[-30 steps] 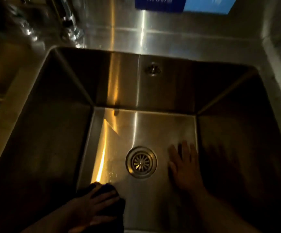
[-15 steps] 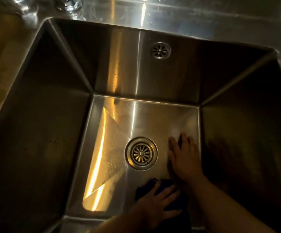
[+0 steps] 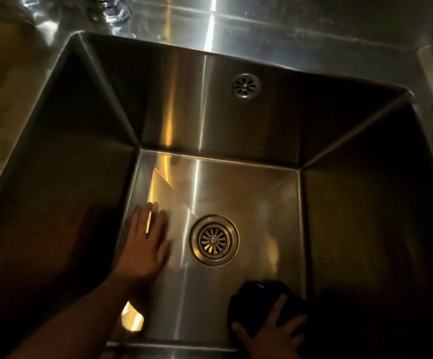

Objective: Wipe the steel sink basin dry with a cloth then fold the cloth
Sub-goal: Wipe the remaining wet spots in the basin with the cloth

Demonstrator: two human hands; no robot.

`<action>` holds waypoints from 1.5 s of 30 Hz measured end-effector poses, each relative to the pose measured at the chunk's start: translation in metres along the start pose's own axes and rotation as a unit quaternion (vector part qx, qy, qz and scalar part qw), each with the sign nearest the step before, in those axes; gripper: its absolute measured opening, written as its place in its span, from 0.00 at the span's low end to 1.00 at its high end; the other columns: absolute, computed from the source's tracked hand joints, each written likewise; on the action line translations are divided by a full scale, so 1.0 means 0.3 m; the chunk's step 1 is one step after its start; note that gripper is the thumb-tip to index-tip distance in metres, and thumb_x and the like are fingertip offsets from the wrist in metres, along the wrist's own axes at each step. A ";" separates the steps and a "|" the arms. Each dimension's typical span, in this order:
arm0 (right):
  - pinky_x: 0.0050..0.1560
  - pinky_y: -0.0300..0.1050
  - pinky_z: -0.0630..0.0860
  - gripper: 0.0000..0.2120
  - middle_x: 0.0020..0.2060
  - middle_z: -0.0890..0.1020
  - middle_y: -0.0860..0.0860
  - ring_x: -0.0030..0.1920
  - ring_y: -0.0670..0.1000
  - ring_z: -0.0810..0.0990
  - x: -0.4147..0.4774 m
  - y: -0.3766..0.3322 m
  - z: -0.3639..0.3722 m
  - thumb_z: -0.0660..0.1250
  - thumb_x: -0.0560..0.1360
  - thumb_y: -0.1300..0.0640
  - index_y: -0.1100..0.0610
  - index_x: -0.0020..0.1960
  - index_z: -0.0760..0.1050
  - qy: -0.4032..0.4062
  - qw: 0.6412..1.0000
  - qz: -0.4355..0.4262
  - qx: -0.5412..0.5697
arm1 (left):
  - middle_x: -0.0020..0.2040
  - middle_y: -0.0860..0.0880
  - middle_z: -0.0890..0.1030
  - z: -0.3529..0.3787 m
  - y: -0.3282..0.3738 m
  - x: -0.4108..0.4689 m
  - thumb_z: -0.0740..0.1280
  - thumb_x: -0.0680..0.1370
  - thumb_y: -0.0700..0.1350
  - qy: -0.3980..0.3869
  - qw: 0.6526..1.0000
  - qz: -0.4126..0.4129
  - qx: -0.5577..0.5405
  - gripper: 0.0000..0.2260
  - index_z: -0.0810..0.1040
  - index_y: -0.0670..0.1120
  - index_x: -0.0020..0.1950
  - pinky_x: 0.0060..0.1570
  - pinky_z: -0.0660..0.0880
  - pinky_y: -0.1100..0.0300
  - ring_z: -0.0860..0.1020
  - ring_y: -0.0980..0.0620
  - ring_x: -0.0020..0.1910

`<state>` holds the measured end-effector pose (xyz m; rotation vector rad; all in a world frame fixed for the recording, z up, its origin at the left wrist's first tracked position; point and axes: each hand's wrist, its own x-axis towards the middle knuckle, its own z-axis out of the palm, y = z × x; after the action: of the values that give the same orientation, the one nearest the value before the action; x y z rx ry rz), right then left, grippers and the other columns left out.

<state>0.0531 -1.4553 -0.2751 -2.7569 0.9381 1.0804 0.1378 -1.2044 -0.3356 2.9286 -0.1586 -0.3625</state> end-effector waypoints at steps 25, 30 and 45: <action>0.64 0.53 0.71 0.34 0.72 0.59 0.56 0.70 0.60 0.62 0.211 -0.304 -0.081 0.67 0.70 0.47 0.46 0.72 0.57 0.091 0.849 -0.520 -0.015 | 0.78 0.39 0.54 0.087 -0.070 0.017 0.50 0.78 0.61 0.042 0.999 0.004 0.005 0.30 0.56 0.48 0.77 0.73 0.50 0.43 0.50 0.40 0.77; 0.47 0.44 0.81 0.34 0.63 0.74 0.54 0.57 0.53 0.81 0.041 -0.179 0.076 0.65 0.65 0.32 0.43 0.68 0.66 0.091 0.827 -0.547 -0.090 | 0.77 0.38 0.57 0.067 -0.062 0.011 0.49 0.80 0.58 0.053 0.997 -0.005 -0.050 0.28 0.59 0.46 0.77 0.73 0.53 0.42 0.52 0.39 0.76; 0.73 0.54 0.52 0.41 0.77 0.46 0.49 0.75 0.54 0.49 -0.016 -0.206 0.019 0.59 0.69 0.37 0.42 0.76 0.43 0.014 0.912 -0.384 0.144 | 0.78 0.42 0.49 -0.078 0.266 -0.336 0.57 0.75 0.63 -0.106 0.971 -0.206 -0.067 0.42 0.33 0.51 0.76 0.69 0.61 0.40 0.53 0.41 0.76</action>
<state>0.0807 -1.4010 -0.2873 -2.4967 -0.0397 0.6847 0.0399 -1.2654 -0.2743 2.7650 0.4351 -0.7148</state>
